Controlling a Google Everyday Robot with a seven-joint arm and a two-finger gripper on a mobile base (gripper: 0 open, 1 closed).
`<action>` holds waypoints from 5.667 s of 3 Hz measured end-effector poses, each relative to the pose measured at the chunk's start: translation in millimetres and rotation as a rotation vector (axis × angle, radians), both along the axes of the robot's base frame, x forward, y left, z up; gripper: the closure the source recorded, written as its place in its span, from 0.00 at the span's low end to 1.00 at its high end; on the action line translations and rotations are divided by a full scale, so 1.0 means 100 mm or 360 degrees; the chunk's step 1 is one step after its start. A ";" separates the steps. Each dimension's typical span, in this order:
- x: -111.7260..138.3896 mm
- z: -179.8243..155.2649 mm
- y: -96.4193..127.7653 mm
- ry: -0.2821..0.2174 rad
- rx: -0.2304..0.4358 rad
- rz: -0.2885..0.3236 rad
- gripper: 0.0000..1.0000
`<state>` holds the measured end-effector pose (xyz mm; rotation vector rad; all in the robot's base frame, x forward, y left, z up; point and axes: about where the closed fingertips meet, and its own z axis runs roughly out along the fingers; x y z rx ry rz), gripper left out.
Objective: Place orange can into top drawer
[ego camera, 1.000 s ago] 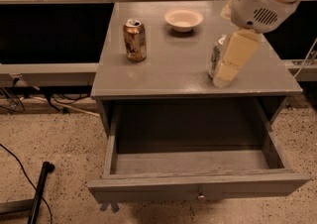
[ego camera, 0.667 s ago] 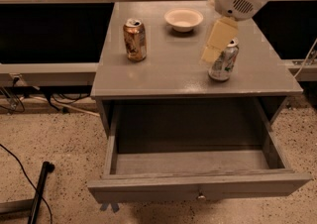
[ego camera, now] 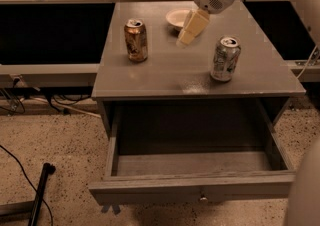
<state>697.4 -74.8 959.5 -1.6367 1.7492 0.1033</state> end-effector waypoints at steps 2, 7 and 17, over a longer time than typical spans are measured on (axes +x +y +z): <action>0.41 -0.04 0.66 0.0018 0.0186 0.0135 0.00; 0.20 -0.32 1.42 0.0438 0.0342 0.0106 0.00; -1.18 -0.17 1.06 0.0277 0.0257 0.0383 1.00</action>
Offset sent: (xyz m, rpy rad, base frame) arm 0.0456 0.1013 0.0049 0.1178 0.0272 0.1175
